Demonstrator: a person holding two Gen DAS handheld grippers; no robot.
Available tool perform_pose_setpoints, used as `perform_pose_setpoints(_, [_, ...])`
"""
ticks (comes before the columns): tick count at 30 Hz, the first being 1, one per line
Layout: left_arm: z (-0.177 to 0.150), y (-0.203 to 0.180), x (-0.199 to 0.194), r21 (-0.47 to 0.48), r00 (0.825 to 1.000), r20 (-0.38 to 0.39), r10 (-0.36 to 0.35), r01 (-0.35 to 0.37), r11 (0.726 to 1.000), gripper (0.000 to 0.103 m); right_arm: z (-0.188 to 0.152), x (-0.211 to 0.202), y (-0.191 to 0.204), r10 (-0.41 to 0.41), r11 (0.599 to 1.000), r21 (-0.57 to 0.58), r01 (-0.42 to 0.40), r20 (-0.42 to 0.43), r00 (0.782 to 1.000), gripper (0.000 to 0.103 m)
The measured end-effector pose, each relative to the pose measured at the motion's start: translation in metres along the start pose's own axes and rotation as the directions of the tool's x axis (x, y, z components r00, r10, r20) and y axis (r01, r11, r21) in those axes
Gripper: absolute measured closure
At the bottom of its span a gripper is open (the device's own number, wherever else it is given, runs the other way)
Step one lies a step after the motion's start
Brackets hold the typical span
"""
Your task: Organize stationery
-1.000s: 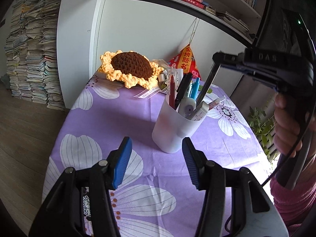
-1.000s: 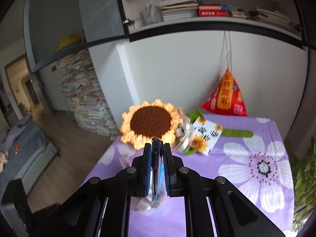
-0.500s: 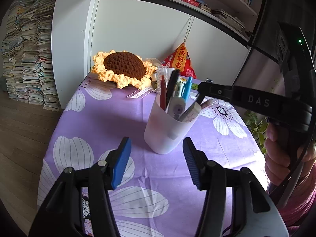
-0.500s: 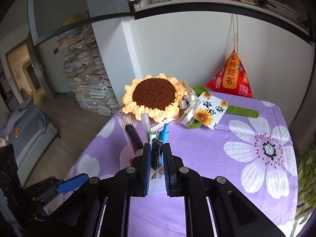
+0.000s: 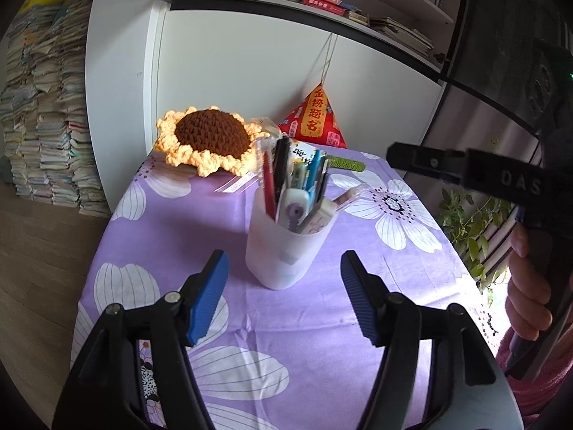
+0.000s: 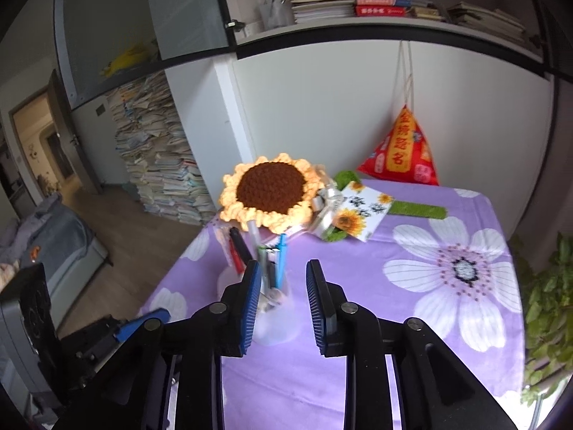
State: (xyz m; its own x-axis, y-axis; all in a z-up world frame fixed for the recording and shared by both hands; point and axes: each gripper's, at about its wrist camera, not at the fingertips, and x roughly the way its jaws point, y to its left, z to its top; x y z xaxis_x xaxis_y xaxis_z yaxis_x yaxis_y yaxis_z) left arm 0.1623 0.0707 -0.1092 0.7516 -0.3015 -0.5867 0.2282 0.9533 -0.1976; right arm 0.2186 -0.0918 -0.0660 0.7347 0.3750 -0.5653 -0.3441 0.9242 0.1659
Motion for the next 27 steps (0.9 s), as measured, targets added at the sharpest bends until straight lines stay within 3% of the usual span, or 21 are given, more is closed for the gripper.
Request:
perform_pose_setpoints(5, [0.005, -0.016, -0.004, 0.037, 1.000, 0.016, 0.001, -0.001, 0.999, 0.032, -0.007, -0.020, -0.011, -0.033, 0.999, 0.014, 0.033, 0.017, 0.999, 0.067])
perform_pose_setpoints(21, [0.016, -0.075, -0.051, 0.160, 0.986, 0.158, 0.048, -0.074, 0.984, 0.014, -0.022, -0.099, -0.041, -0.215, 0.974, 0.097, 0.207, 0.093, 0.972, 0.065])
perform_pose_setpoints(24, [0.014, -0.085, -0.063, 0.163, 0.981, 0.184, 0.060, -0.090, 0.982, 0.008, -0.028, -0.119, -0.041, -0.236, 0.969, 0.105, 0.224, 0.117, 0.965, 0.052])
perform_pose_setpoints(27, [0.012, -0.095, -0.075, 0.163, 0.977, 0.202, 0.073, -0.107, 0.981, 0.003, -0.036, -0.141, -0.040, -0.257, 0.963, 0.122, 0.239, 0.166, 0.952, 0.047])
